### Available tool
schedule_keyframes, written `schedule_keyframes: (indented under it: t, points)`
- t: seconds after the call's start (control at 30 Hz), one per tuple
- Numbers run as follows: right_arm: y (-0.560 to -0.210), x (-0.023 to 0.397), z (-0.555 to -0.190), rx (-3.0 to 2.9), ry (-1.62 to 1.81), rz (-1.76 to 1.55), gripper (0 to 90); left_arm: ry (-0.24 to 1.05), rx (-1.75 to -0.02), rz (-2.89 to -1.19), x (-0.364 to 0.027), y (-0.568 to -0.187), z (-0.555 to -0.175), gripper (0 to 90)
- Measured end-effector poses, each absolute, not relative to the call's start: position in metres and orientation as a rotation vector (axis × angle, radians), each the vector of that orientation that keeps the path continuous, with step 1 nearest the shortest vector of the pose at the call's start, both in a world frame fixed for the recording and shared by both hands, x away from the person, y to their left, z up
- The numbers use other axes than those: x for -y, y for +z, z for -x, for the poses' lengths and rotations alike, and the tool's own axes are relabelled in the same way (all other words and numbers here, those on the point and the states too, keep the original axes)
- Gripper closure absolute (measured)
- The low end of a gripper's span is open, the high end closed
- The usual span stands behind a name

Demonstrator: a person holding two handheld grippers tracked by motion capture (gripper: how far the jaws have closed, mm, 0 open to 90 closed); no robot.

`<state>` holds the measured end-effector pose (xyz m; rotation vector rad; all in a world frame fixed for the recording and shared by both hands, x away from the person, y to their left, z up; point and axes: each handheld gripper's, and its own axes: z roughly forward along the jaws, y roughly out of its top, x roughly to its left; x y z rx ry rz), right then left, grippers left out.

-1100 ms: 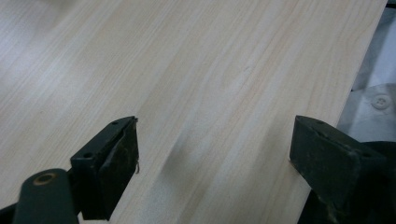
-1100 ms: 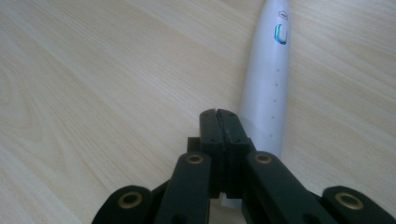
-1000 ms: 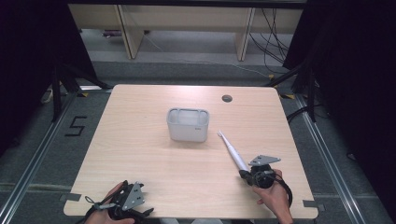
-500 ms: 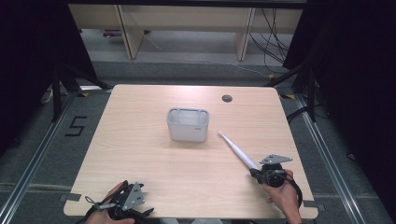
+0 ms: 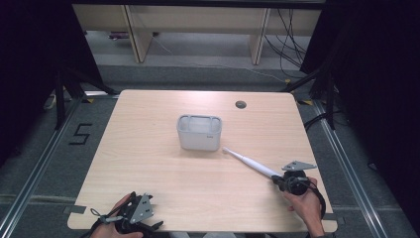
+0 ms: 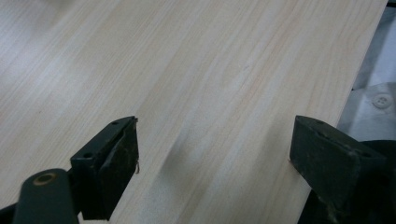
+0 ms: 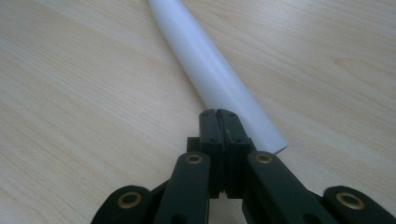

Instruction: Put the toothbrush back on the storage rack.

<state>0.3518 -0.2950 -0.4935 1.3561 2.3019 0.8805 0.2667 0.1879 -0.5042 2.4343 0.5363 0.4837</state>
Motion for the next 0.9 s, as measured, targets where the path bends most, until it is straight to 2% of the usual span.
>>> schedule_keyframes:
  t: [0.33, 0.47, 0.7, 0.8, 0.9]
  points:
    - [-0.494, 0.295, -0.358, -2.305, 0.863, -1.379, 89.0, 0.486, -0.534, -2.433, -0.188, -0.504, -0.267, 15.3]
    - [-0.492, 0.294, -0.357, -2.321, 0.897, -1.350, 85.1, 0.489, -0.536, -2.437, -0.189, -0.504, -0.267, 15.3]
    - [-0.475, 0.274, -0.363, -2.395, 0.864, -1.078, 57.7, 0.493, -0.535, -2.433, -0.188, -0.505, -0.268, 15.3]
    - [-0.474, 0.268, -0.368, -2.438, 0.834, -1.034, 54.4, 0.492, -0.531, -2.433, -0.189, -0.505, -0.269, 15.3]
    - [-0.472, 0.259, -0.381, -2.489, 0.736, -0.972, 45.0, 0.488, -0.543, -2.433, -0.190, -0.505, -0.270, 15.3]
